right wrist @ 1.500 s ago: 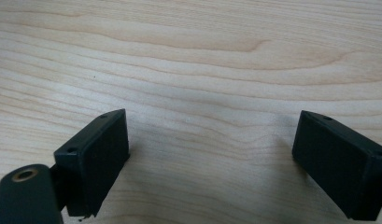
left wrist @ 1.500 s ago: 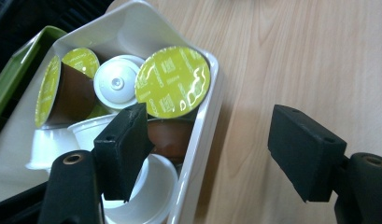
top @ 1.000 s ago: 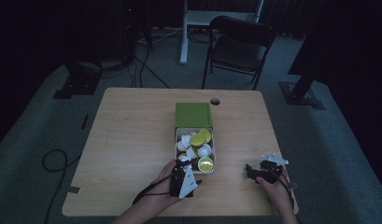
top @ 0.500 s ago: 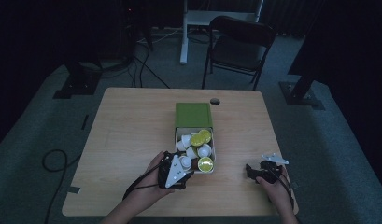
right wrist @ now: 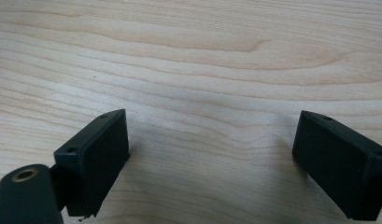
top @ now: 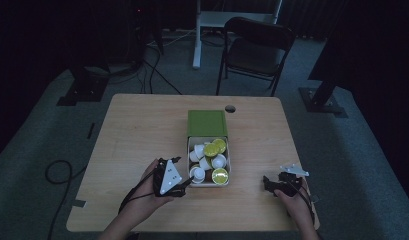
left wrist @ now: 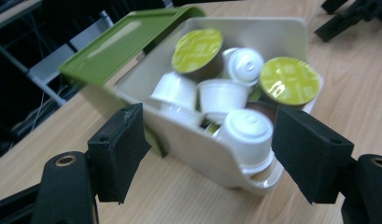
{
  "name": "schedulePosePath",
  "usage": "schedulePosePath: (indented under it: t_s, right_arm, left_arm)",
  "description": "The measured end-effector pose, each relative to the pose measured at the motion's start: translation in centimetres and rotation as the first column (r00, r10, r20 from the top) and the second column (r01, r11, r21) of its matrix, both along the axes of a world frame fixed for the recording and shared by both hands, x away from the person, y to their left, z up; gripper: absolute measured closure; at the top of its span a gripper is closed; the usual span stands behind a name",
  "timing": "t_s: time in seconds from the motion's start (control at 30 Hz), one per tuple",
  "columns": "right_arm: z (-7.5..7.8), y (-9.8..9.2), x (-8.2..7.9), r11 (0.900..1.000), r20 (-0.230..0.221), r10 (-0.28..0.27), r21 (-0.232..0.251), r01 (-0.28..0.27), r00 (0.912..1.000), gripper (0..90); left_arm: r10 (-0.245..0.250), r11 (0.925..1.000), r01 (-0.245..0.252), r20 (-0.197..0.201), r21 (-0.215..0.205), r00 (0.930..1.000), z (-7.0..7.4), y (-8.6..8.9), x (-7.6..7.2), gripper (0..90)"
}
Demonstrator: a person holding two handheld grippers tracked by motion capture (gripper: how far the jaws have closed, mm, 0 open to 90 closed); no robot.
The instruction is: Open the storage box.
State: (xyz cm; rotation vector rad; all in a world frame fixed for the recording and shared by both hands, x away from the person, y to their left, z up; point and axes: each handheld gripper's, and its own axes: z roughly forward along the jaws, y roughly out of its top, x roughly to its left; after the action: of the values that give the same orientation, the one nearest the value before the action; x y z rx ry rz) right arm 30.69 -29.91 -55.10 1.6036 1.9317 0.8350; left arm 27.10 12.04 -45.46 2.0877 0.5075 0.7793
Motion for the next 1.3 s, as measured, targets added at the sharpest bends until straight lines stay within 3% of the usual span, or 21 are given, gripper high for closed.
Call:
schedulePosePath:
  t_s: [0.27,0.4,0.73,0.97,1.07,1.17,1.3]
  right_arm:
    - [0.0,0.0,0.0,1.0,0.0,0.0,0.0,0.0,1.0,10.4]
    - [0.0,0.0,0.0,1.0,0.0,0.0,0.0,0.0,1.0,10.4]
    - [0.0,0.0,0.0,1.0,0.0,0.0,0.0,0.0,1.0,10.4]
    - [0.0,0.0,0.0,1.0,0.0,0.0,-0.001,0.0,1.0,10.4]
    - [0.0,0.0,0.0,1.0,0.0,0.0,-0.001,0.0,1.0,10.4]
    - [0.0,0.0,0.0,1.0,0.0,-0.001,0.0,0.001,1.0,10.4]
    - [0.0,0.0,0.0,1.0,0.0,0.0,0.0,0.0,1.0,10.4]
  left_arm:
    - [0.071,0.9975,-0.071,-0.031,-0.001,0.997,-1.2,2.3,0.6,25.3]
    - [0.123,0.9922,-0.124,-0.056,-0.016,0.9909,-1.9,3.6,1.0,23.6]
    - [0.197,0.9787,-0.203,-0.144,-0.028,0.9697,-3.9,6.1,1.5,18.8]
    - [0.228,0.9693,-0.241,-0.178,-0.05,0.9572,-4.6,7.3,1.7,18.9]
    - [0.234,0.9695,-0.244,-0.191,-0.026,0.9532,-4.8,7.8,1.8,19.6]
    - [0.267,0.9623,-0.272,-0.192,0.0,0.9445,-5.0,8.5,1.8,22.0]
    - [0.29,0.9529,-0.303,-0.232,-0.019,0.9284,-5.2,9.6,1.8,19.7]
